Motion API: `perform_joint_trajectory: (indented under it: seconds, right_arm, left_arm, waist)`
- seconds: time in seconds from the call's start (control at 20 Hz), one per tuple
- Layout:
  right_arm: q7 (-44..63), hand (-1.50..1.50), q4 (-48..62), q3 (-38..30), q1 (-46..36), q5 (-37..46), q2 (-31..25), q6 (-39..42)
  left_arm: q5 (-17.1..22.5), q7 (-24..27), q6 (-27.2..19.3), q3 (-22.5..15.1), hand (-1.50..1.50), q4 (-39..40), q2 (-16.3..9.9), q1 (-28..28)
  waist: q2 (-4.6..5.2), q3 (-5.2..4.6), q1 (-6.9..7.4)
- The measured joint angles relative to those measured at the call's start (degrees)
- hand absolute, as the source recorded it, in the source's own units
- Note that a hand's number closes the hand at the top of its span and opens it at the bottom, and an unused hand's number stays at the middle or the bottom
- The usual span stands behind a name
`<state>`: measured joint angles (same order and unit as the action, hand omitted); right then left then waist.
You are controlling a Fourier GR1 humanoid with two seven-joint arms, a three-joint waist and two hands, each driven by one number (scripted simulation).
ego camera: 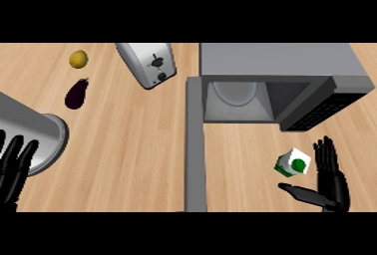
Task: Pick up the milk, place it into the microwave and close the microwave
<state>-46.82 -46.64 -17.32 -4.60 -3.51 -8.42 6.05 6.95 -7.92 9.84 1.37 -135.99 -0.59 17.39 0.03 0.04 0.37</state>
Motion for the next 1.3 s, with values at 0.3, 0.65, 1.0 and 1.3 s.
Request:
perform_joint_trajectory:
  seconds: [0.3, 0.65, 1.0, 1.3]
  right_arm:
    - [-7.78, -1.5, 16.03, -1.64, -7.08, 1.1, -2.43, 0.06]
    - [-13.27, 1.5, 22.85, 1.04, -9.3, 6.07, -3.8, -1.39]
    - [-14.7, 1.5, 22.83, 2.67, -10.98, 6.58, -2.25, 0.14]
    - [-14.92, 1.5, 17.16, 5.92, -6.87, 6.79, 0.86, 1.48]
  left_arm:
    - [0.2, 0.16, 0.74, 0.09, -1.5, 0.0, -0.11, 0.56]
    - [0.32, 1.09, 0.31, -0.07, -1.5, 0.58, -0.14, 0.72]
    - [0.95, 2.32, 1.18, 0.48, -1.5, 1.07, -0.05, 1.81]
    - [2.22, 3.34, 2.1, 1.97, -1.5, 1.42, -0.2, 3.48]
  waist:
    - [0.07, 0.03, 0.26]
    - [0.13, 0.01, 0.4]
    - [0.03, -0.06, 0.4]
    - [-0.26, -0.25, -0.12]
